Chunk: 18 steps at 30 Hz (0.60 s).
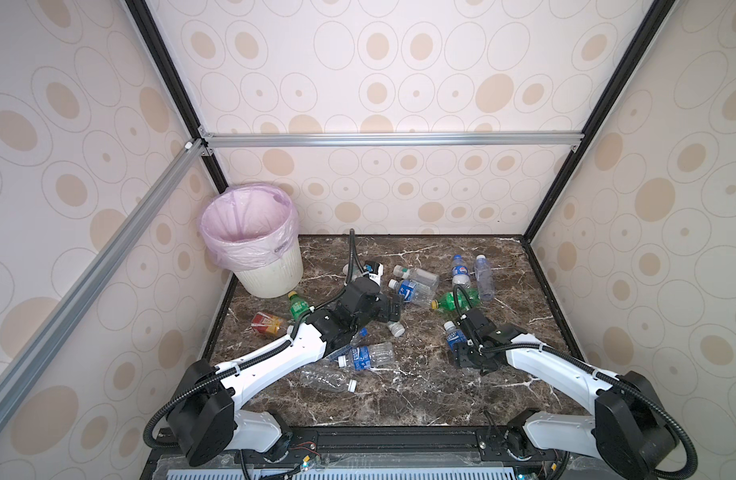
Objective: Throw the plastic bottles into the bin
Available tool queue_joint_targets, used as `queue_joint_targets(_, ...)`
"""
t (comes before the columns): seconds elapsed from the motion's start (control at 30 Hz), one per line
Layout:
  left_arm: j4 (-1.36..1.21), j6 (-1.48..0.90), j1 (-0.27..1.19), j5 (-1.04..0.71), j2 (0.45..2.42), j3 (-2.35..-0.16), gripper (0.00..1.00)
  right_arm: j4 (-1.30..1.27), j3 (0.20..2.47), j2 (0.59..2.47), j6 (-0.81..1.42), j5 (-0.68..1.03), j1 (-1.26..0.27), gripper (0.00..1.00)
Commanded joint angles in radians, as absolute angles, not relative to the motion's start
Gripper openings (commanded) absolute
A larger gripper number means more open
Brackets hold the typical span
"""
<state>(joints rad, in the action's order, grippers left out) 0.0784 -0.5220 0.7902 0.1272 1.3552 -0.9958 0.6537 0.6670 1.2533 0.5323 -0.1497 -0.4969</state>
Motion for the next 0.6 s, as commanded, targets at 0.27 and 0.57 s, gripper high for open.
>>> queue_joint_targets(0.27,0.226,-0.499,0.791,0.071,1.367,-1.124,0.99,0.562,0.674,1.336,0.534,-0.091,-0.508,0.61)
queue_joint_targets(0.57,0.221,-0.568,0.744,-0.131,1.383,-1.137,0.99,0.557,0.744,1.376,0.51,-0.077,-0.576,0.55)
